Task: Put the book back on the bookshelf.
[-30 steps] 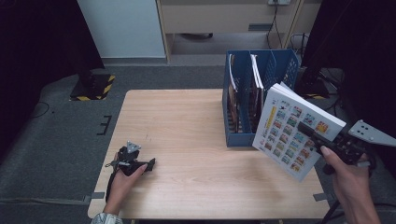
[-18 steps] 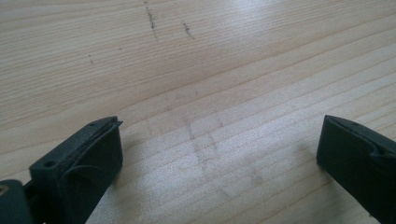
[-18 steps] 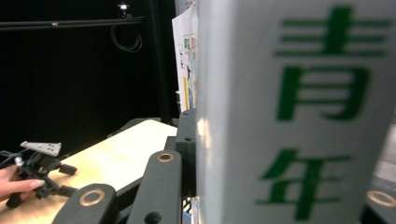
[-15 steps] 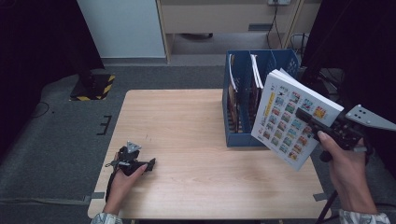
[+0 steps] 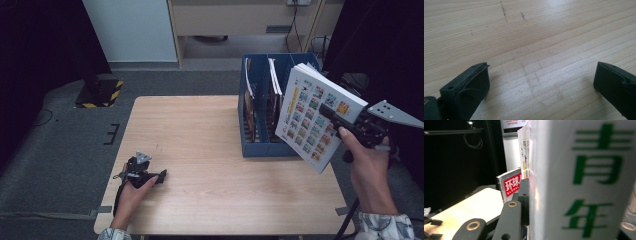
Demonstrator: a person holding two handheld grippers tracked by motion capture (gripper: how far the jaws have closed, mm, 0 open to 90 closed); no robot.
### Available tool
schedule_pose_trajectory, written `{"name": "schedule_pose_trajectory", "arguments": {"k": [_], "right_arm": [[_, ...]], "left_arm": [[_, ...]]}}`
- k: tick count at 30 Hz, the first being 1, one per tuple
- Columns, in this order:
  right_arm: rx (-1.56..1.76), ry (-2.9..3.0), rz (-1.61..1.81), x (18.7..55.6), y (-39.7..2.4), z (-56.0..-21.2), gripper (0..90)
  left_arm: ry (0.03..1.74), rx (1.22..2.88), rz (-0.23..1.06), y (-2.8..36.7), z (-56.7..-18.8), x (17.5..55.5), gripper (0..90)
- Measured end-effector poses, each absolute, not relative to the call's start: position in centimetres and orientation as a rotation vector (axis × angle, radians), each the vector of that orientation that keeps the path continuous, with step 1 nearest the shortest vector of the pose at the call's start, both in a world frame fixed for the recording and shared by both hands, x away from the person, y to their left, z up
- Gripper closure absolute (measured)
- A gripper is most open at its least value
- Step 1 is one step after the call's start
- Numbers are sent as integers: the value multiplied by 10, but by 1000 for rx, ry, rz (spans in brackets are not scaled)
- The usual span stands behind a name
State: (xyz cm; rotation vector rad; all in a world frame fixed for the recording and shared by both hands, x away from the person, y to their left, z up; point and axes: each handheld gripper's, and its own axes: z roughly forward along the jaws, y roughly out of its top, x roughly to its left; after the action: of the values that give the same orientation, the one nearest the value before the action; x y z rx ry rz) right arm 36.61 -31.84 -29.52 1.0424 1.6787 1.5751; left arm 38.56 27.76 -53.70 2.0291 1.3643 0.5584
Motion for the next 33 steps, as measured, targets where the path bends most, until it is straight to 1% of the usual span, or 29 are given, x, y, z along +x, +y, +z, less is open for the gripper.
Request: {"name": "schedule_pose_trajectory", "arguments": {"k": [15, 24, 33], "right_arm": [[1093, 1614, 1453, 376, -328, -296, 740], [1149, 1568, 1394, 396, -329, -301, 740], [1167, 1541, 1376, 420, -326, -297, 740]], "left_arm": [[1366, 2027, 560, 277, -537, 386, 0], [1368, 2027, 560, 276, -537, 386, 0], [1361, 2030, 558, 276, -537, 386, 0]]}}
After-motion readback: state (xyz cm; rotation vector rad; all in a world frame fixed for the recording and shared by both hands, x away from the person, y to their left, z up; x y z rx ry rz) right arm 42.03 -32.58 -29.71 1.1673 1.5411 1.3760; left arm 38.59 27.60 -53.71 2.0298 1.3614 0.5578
